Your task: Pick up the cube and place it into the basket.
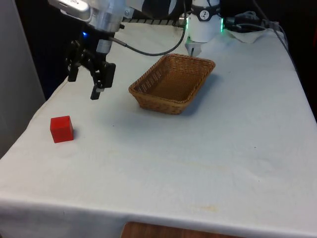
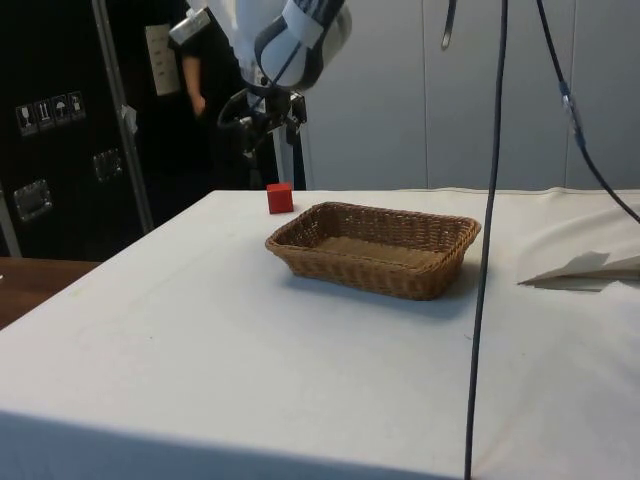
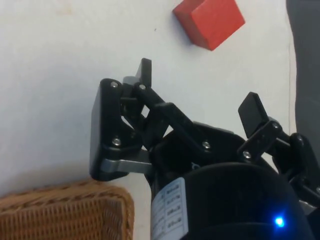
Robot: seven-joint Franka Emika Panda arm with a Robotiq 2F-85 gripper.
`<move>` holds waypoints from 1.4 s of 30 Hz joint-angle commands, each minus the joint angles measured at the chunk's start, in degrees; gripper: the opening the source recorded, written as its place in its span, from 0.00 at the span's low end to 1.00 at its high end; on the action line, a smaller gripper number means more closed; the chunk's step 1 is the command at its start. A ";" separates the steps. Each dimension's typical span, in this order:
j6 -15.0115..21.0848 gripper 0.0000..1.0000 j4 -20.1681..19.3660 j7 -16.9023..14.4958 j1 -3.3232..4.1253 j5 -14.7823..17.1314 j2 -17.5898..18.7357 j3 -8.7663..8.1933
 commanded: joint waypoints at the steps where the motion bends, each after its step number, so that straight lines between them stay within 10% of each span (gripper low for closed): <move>1: 1.38 1.00 0.23 0.52 -0.17 0.06 0.80 -0.29; 22: 10.43 1.00 4.35 4.76 -1.83 0.80 10.14 -2.52; 42: 16.84 1.00 6.88 11.34 -1.55 0.57 15.81 -4.98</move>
